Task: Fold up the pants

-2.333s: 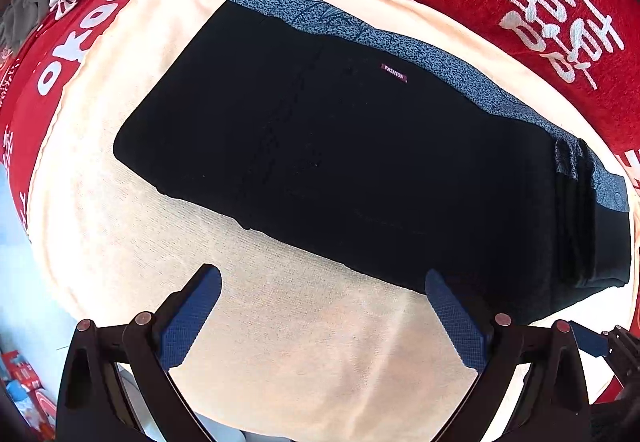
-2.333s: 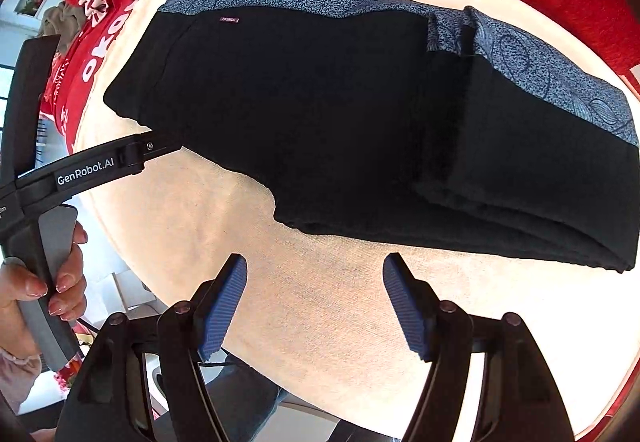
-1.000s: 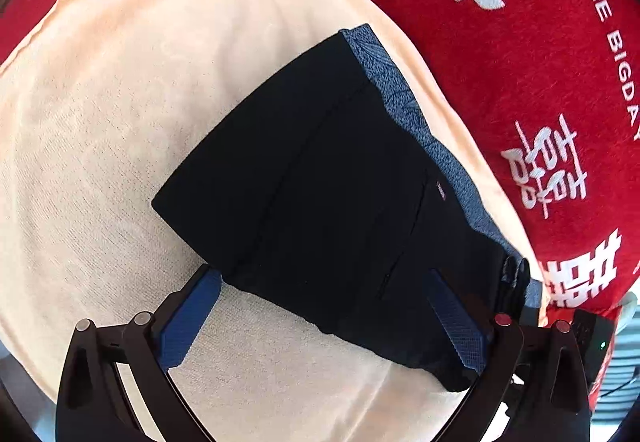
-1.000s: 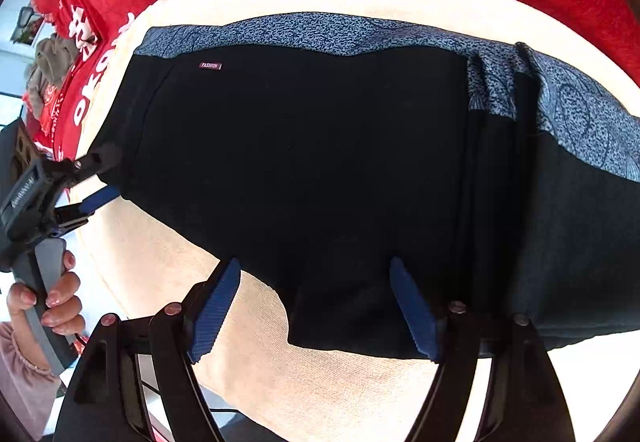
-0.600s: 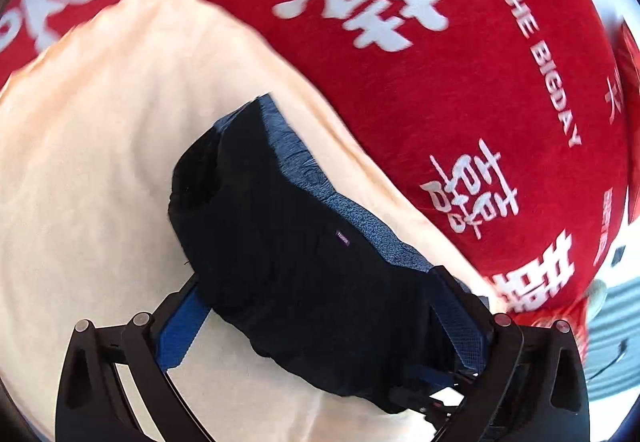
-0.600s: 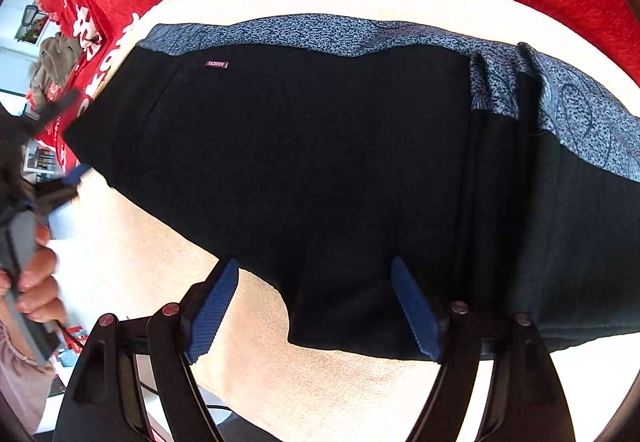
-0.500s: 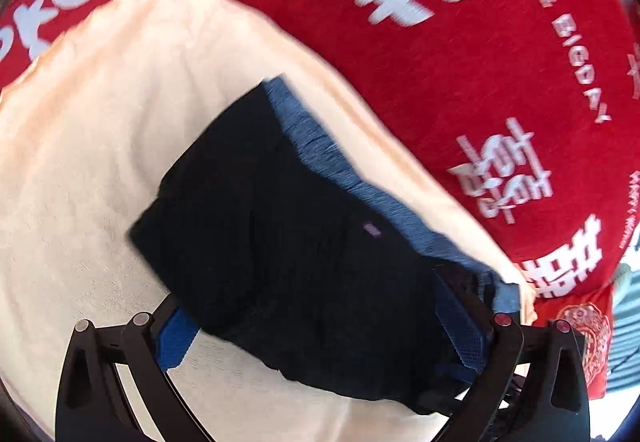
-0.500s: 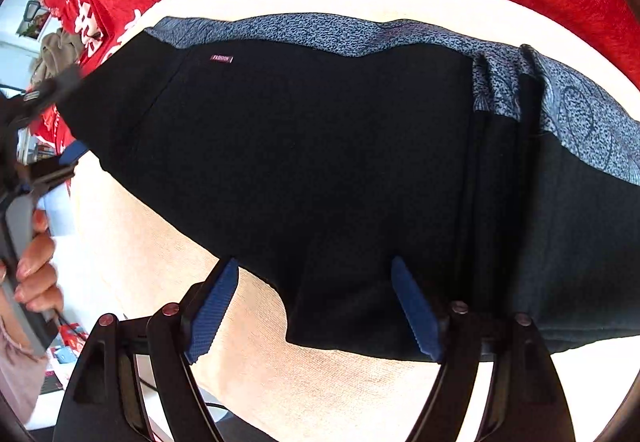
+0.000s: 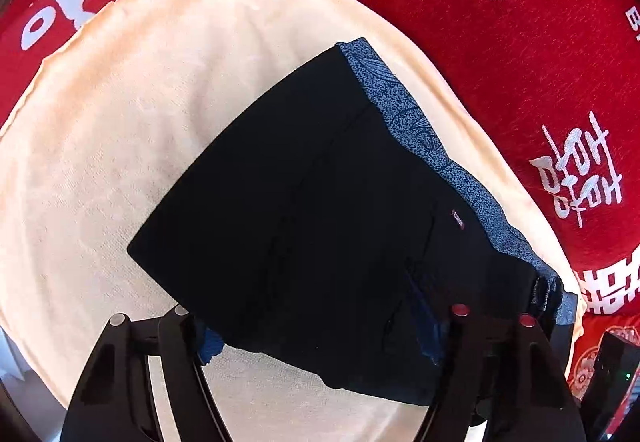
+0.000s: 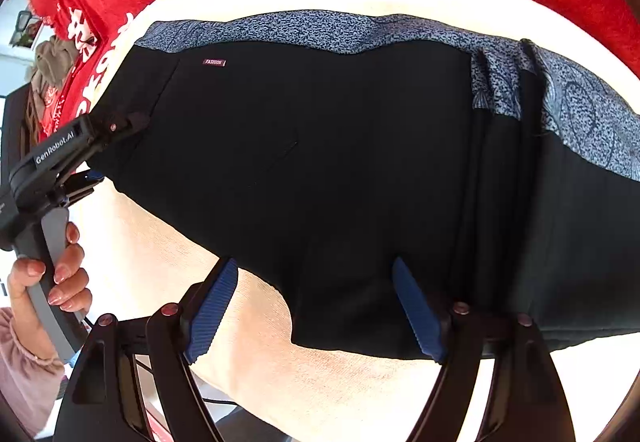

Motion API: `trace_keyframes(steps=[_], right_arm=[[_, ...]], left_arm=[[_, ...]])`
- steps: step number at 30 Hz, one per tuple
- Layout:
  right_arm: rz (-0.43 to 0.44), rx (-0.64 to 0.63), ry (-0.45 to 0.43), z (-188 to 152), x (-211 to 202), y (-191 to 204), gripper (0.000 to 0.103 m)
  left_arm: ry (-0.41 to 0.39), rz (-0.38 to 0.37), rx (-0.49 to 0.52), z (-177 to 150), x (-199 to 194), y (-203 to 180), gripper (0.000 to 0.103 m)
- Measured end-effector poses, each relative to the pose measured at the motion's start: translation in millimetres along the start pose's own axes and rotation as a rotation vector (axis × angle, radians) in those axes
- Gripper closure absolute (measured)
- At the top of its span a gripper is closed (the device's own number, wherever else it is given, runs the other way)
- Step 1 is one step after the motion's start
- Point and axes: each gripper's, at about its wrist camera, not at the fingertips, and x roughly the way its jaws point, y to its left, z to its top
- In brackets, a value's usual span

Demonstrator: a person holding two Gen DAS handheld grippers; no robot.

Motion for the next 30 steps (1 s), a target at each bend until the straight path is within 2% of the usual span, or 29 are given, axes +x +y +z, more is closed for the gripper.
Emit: trace_keyframes(steps=[5, 13, 16, 19, 20, 21, 22, 25, 28, 30], right_arm=[[-0.023, -0.029, -0.001, -2, 1, 5, 0.019], [-0.022, -0.002, 0.023, 2, -2, 4, 0.019], [0.004, 0.023, 0.009, 11, -17, 7, 0.019], [0.039, 0.026, -0.026, 33, -42, 16, 0.019], [0.053, 0.022, -0.026, 45, -49, 22, 0.019], [0.063, 0.020, -0.021, 56, -54, 27, 0.019], [0.075, 0.016, -0.015, 66, -58, 32, 0.019], [0.127, -0.031, 0.010, 106, -67, 62, 0.018], [0.130, -0.133, 0.083, 143, -58, 105, 0.016], [0.106, -0.213, 0.169, 159, -39, 138, 0.016]], left_arm=[[0.002, 0.069, 0.045, -3, 0, -5, 0.028], [-0.006, 0.074, 0.034, -4, -3, -4, 0.028], [-0.029, 0.112, 0.068, -3, -6, -10, 0.040], [-0.059, 0.133, 0.133, -7, -10, -19, 0.049], [-0.076, 0.151, 0.168, -9, -12, -22, 0.057], [-0.098, 0.182, 0.209, -12, -15, -26, 0.060], [-0.114, 0.199, 0.261, -17, -16, -29, 0.060], [-0.135, 0.234, 0.332, -25, -14, -35, 0.060], [-0.151, 0.251, 0.365, -29, -15, -34, 0.060], [-0.160, 0.259, 0.381, -30, -15, -38, 0.060]])
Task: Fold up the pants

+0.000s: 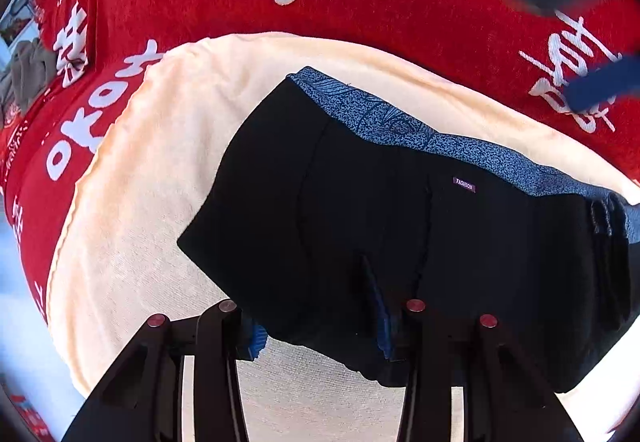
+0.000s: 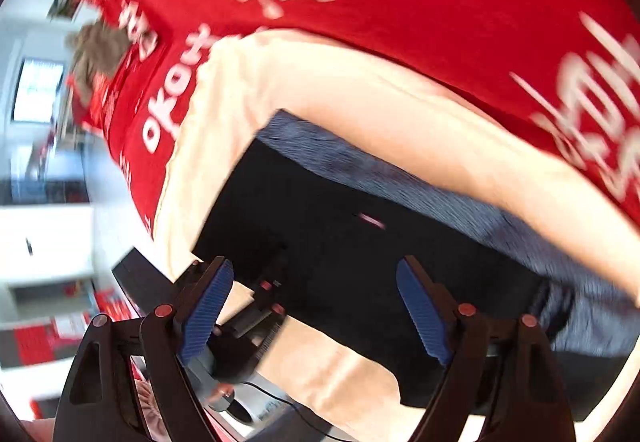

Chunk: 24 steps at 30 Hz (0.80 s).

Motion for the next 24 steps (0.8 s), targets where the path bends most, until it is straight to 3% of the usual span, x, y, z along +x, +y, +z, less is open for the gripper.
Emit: trace_keyframes(steps=[5, 10, 14, 17, 18, 19, 20, 24], right_arm=[[-0.057, -0.112, 0.230, 40, 64, 52, 0.016], [-0.092, -0.154, 0.369, 56, 110, 87, 0.016], [-0.233, -0.214, 0.512, 54, 151, 93, 0.016], [-0.239, -0.209, 0.537, 49, 157, 82, 0.018], [-0.240, -0.218, 0.529, 47, 153, 76, 0.040], [-0.215, -0.222, 0.526, 44, 147, 71, 0.054], [-0.139, -0.189, 0.517, 43, 139, 66, 0.084], [-0.057, -0.186, 0.412, 30, 99, 53, 0.086]], left_arm=[[-0.031, 0.029, 0.047, -3, -4, -10, 0.060], [-0.045, 0.034, 0.046, -4, -5, -12, 0.060], [-0.046, 0.037, 0.035, -5, -8, -13, 0.060], [-0.050, 0.048, 0.055, -7, -11, -19, 0.060], [-0.045, 0.038, 0.056, -7, -11, -20, 0.060], [-0.042, 0.027, 0.061, -7, -12, -21, 0.060], [-0.052, 0.023, 0.071, -8, -15, -24, 0.060], [-0.088, 0.015, 0.121, -2, -40, -44, 0.060]])
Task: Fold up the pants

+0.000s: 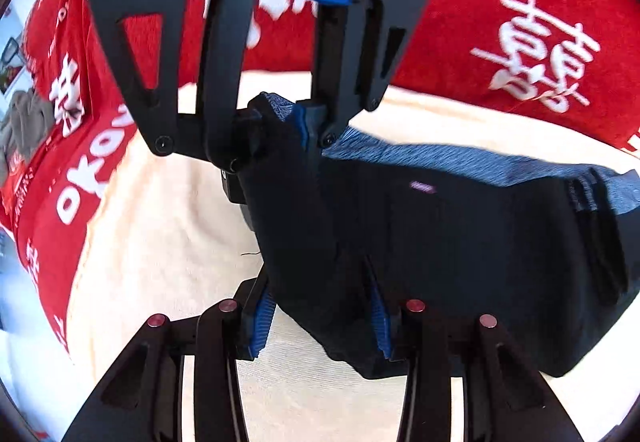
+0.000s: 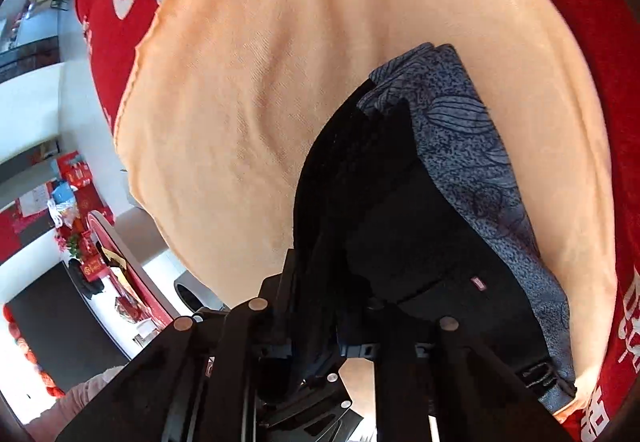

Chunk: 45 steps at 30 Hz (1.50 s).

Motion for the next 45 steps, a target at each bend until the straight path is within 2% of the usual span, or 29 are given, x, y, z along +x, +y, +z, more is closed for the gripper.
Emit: trace_keyframes(steps=[4, 9, 13, 17, 20, 23, 26, 29, 33, 37, 39, 40, 42, 44, 45], right_arm=[[0.136, 0.030, -0.153, -48, -38, -24, 0.086], [0.311, 0.095, -0.334, -103, -85, -60, 0.086], [0.413, 0.138, -0.487, -161, -116, -93, 0.083], [0.490, 0.208, -0.636, -241, -135, -142, 0.081], [0.523, 0.259, -0.713, -297, -139, -177, 0.080], [0.574, 0.336, -0.784, -354, -127, -221, 0.080], [0.620, 0.404, -0.836, -401, -109, -266, 0.080], [0.639, 0.459, -0.866, -432, -84, -298, 0.079], [0.631, 0.519, -0.849, -448, -44, -336, 0.079], [0.621, 0.548, -0.820, -437, -5, -351, 0.079], [0.608, 0.559, -0.810, -433, 8, -355, 0.079], [0.597, 0.562, -0.803, -431, 13, -356, 0.079], [0.544, 0.581, -0.788, -428, 17, -355, 0.071], [0.527, 0.585, -0.789, -432, 17, -357, 0.070], [0.500, 0.585, -0.789, -434, 14, -357, 0.063]], left_arm=[[-0.044, -0.050, -0.012, 16, -33, -12, 0.060], [-0.114, -0.082, 0.063, 34, -76, -43, 0.060], [-0.160, -0.155, 0.095, 51, -110, -90, 0.060], [-0.189, -0.206, 0.180, 57, -135, -149, 0.059], [-0.203, -0.253, 0.257, 55, -148, -198, 0.059], [-0.209, -0.275, 0.354, 46, -153, -251, 0.059], [-0.196, -0.300, 0.425, 36, -151, -296, 0.059], [-0.168, -0.311, 0.487, 22, -139, -336, 0.059], [-0.104, -0.304, 0.545, 0, -109, -376, 0.059], [-0.063, -0.271, 0.588, -24, -84, -401, 0.058], [-0.046, -0.254, 0.602, -32, -76, -403, 0.046], [-0.028, -0.261, 0.598, -34, -73, -403, 0.033], [0.003, -0.280, 0.570, -36, -70, -400, 0.030], [-0.001, -0.287, 0.567, -34, -74, -394, 0.030], [-0.002, -0.287, 0.565, -32, -76, -390, 0.030]])
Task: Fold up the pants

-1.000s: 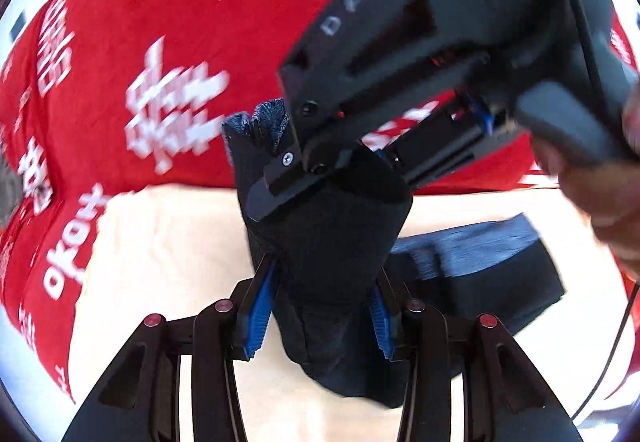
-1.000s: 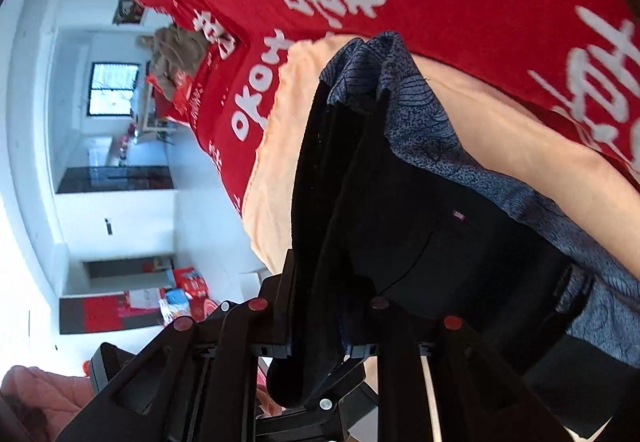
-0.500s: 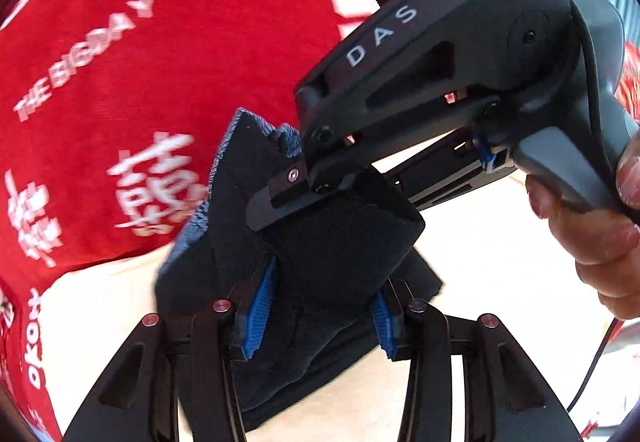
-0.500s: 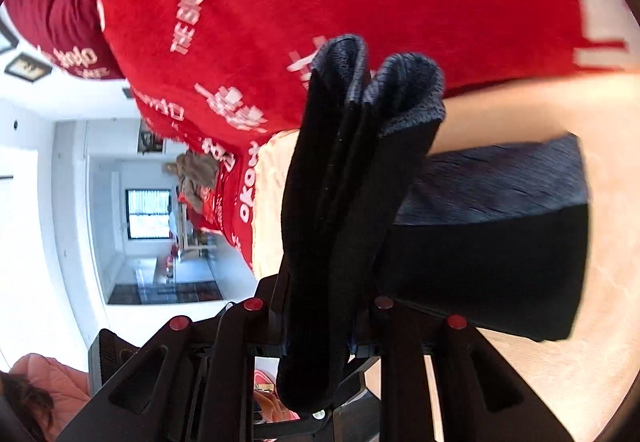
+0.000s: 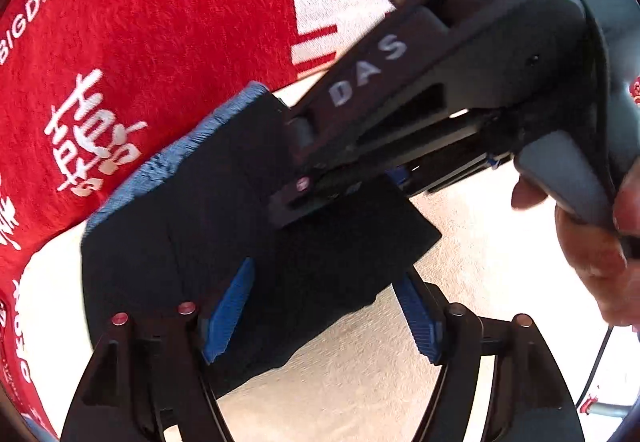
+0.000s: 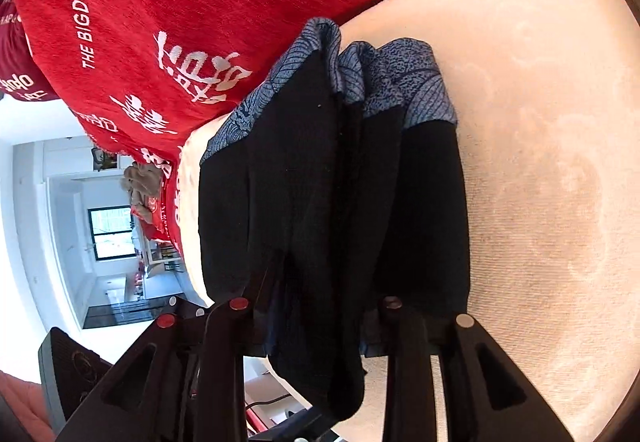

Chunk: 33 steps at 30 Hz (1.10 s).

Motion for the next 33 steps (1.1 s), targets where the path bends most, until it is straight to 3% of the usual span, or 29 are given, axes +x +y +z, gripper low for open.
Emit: trace_keyframes(steps=[5, 8, 15, 19, 23, 27, 33], right_arm=[[-0.159, -0.064, -0.002, -5, -23, 8, 0.054], [-0.360, -0.097, -0.005, -14, -31, 12, 0.035], [-0.492, -0.066, -0.101, -47, -54, 30, 0.035], [-0.441, -0.098, -0.170, -61, -55, 58, 0.035], [-0.412, -0.160, -0.122, -59, -17, 90, 0.035], [-0.478, -0.139, -0.084, -55, 20, 82, 0.035], [-0.469, -0.039, -0.130, -60, 17, 64, 0.035]], left_arm=[[0.007, -0.001, -0.044, -12, -27, 24, 0.030], [0.022, 0.034, -0.082, -20, -39, 54, 0.030], [0.138, 0.114, -0.227, -40, -28, 136, 0.030], [0.232, 0.096, -0.315, -53, -10, 160, 0.030], [0.255, 0.039, -0.382, -65, -5, 175, 0.030], [0.272, 0.022, -0.390, -73, -6, 180, 0.030], [0.280, -0.026, -0.389, -79, -12, 187, 0.030]])
